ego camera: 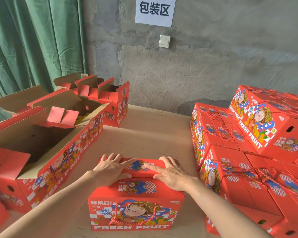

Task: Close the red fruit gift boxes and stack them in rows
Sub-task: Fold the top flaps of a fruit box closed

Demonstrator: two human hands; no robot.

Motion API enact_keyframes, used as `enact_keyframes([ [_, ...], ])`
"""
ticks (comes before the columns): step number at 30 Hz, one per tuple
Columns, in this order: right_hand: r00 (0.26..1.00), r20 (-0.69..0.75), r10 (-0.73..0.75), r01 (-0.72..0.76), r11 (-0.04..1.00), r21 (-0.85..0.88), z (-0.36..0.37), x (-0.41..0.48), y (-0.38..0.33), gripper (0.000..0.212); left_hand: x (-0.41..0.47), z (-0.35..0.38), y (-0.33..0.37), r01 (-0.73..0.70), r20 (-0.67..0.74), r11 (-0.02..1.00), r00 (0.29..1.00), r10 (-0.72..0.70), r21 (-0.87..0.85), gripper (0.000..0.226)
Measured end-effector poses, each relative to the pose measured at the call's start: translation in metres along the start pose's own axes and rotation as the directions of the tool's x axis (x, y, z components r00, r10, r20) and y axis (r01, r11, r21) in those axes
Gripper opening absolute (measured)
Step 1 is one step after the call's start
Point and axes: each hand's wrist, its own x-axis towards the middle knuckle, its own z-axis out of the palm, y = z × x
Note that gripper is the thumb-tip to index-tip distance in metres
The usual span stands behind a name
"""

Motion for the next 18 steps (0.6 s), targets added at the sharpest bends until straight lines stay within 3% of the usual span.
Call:
enact_keyframes([
  [6, 0.999, 0.043, 0.032, -0.033, 0.999, 0.022, 0.007, 0.0, 0.003, 0.042, 0.002, 0.005, -0.002, 0.017, 0.041, 0.995, 0.999, -0.013, -0.096, 0.088],
  [9, 0.997, 0.077, 0.029, -0.033, 0.998, 0.049, 0.007, 0.002, 0.004, 0.041, 0.005, 0.01, -0.002, 0.04, 0.021, 0.995, 0.999, -0.038, -0.092, 0.059],
  [11, 0.996, 0.082, 0.023, -0.027, 0.998, 0.058, 0.009, 0.003, 0.005, 0.04, 0.006, 0.014, 0.0, 0.054, 0.006, 0.995, 0.999, -0.053, -0.079, 0.054],
  [15, 0.995, -0.083, 0.046, -0.03, 0.983, 0.18, 0.013, 0.0, 0.004, 0.042, 0.008, 0.016, 0.005, 0.104, -0.021, 0.99, 0.994, -0.106, -0.092, 0.063],
  [18, 0.944, -0.243, 0.224, -0.096, 0.888, 0.45, 0.013, -0.003, 0.003, 0.054, 0.004, 0.015, 0.007, 0.188, -0.066, 0.974, 0.978, -0.198, -0.13, 0.075],
])
